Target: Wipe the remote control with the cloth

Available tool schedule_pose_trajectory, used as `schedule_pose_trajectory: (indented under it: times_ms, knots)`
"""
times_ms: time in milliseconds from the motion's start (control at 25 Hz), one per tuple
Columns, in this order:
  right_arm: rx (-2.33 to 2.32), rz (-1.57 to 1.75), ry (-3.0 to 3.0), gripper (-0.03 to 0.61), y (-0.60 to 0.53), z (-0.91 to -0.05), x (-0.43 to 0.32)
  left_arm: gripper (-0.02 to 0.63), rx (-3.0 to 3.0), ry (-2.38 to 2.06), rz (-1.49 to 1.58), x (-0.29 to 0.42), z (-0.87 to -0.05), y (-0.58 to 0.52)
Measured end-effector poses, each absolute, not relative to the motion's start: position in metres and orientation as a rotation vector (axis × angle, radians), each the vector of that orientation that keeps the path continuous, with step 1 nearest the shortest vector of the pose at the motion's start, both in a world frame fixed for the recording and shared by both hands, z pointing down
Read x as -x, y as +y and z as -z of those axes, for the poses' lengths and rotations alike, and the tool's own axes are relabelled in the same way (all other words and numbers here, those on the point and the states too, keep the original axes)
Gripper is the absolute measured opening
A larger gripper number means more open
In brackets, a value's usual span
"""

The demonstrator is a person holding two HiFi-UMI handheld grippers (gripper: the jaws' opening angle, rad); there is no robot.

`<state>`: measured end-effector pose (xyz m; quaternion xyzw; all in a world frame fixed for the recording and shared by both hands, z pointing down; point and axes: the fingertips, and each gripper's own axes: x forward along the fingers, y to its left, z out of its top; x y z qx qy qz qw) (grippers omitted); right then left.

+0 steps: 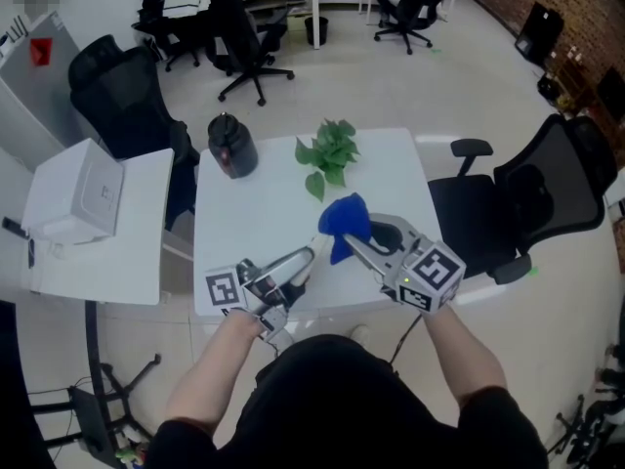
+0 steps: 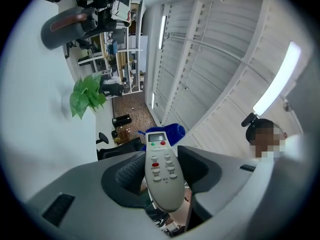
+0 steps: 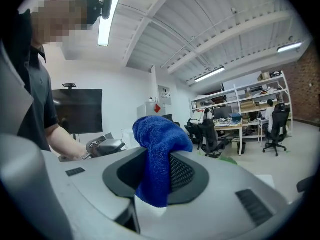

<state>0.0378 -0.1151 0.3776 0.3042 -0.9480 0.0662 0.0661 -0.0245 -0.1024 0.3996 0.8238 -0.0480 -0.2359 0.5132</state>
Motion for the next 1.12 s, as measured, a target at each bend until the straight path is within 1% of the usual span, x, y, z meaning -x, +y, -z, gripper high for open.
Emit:
schedule_pose_trajectory:
  times_ms: [120, 240, 400, 480, 680, 1000, 1120]
  knots:
    - [-0.908, -0.195, -2.867, 0.114, -0.107, -0.376, -0.034, 0.207, -2.032, -0.26, 0.597, 0.035, -0.398, -0.118]
    - [-0.939, -0.194, -2.831, 0.114, -0.098, -0.385, -0.03, 0.207, -2.209, -0.583, 0.493, 0.052, -0.411, -0.135]
    - [-1.024, -0.182, -2.697, 0.114, -0.09, -0.411, -0.029, 0.207, -2.441, -1.225, 0.002, 0.087, -0.448, -0.15]
    - [-1.048, -0.208, -2.655, 0.114, -0.087, -0.423, -0.03, 0.207, -2.476, -1.417, -0.161, 0.099, -0.456, -0.15]
    - [-1.117, -0.265, -2.584, 0.114, -0.087, -0.44, -0.036, 0.207, -2.442, -1.568, -0.28, 0.113, -0.477, -0.148]
    - [-1.14, -0.291, -2.554, 0.114, -0.085, -0.449, -0.037, 0.207, -2.416, -1.592, -0.354, 0.114, -0.503, -0.143]
    - [-1.15, -0.299, -2.536, 0.114, -0.084, -0.449, -0.04, 0.207, -2.363, -1.626, -0.424, 0.126, -0.529, -0.143]
